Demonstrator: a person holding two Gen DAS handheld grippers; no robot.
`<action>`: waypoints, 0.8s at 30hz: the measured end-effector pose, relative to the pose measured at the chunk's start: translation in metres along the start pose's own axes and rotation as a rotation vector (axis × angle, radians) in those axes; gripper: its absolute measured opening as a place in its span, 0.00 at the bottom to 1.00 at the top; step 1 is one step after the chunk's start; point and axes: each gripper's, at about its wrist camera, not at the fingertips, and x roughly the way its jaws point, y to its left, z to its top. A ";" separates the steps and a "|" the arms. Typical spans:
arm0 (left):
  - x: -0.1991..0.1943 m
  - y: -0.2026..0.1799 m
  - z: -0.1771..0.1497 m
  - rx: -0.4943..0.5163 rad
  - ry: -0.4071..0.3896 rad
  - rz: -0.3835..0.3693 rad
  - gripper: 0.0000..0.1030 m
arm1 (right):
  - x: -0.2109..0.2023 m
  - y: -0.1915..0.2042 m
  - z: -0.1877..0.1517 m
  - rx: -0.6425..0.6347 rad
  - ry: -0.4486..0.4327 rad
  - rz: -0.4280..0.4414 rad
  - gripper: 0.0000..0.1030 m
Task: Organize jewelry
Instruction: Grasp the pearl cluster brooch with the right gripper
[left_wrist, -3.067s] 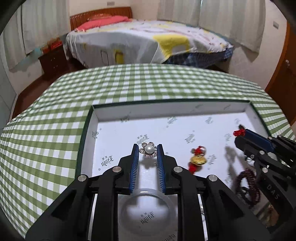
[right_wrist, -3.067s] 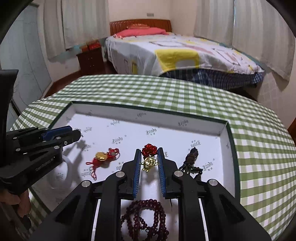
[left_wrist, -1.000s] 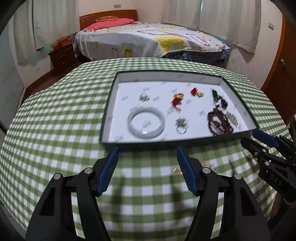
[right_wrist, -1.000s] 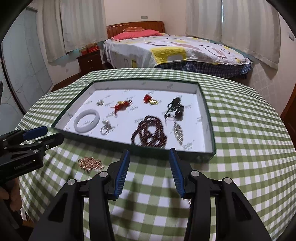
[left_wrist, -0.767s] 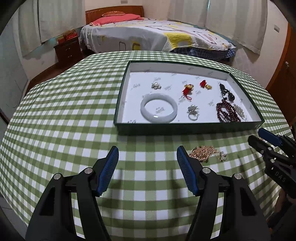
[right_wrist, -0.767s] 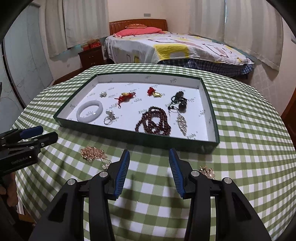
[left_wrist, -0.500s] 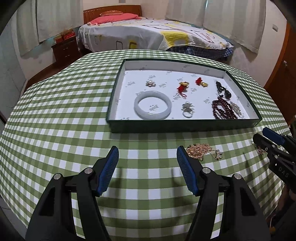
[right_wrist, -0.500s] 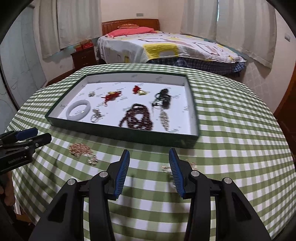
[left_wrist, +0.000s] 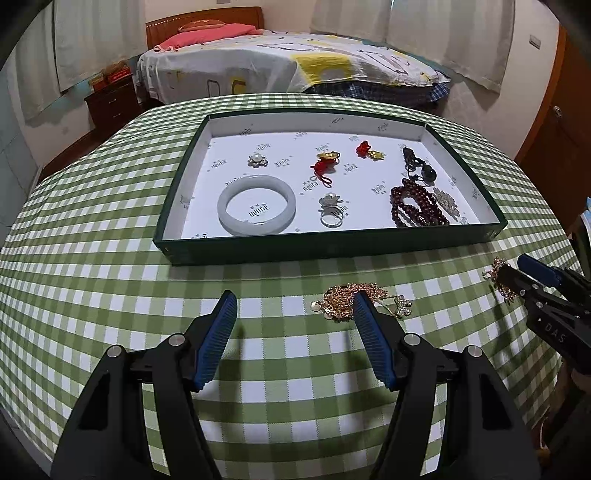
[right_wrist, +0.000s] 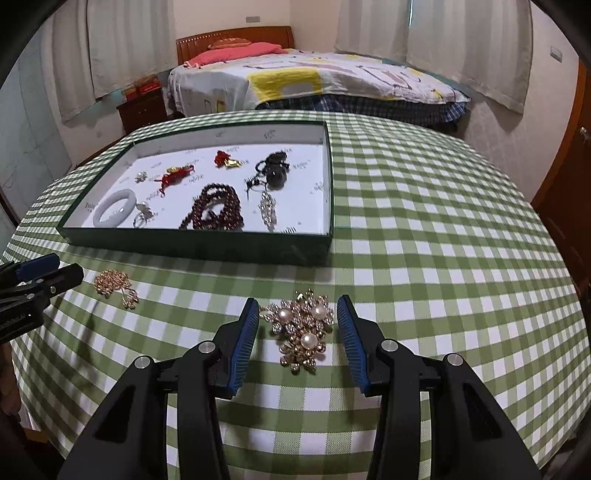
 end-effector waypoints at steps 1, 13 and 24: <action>0.001 0.000 0.000 0.000 0.002 0.000 0.62 | 0.002 -0.001 -0.001 -0.001 0.005 0.000 0.43; 0.004 -0.004 -0.004 0.005 0.018 -0.012 0.62 | 0.013 -0.004 -0.005 0.020 0.033 0.015 0.43; 0.009 -0.010 -0.005 0.015 0.028 -0.024 0.62 | 0.011 0.002 -0.006 0.014 0.011 0.035 0.39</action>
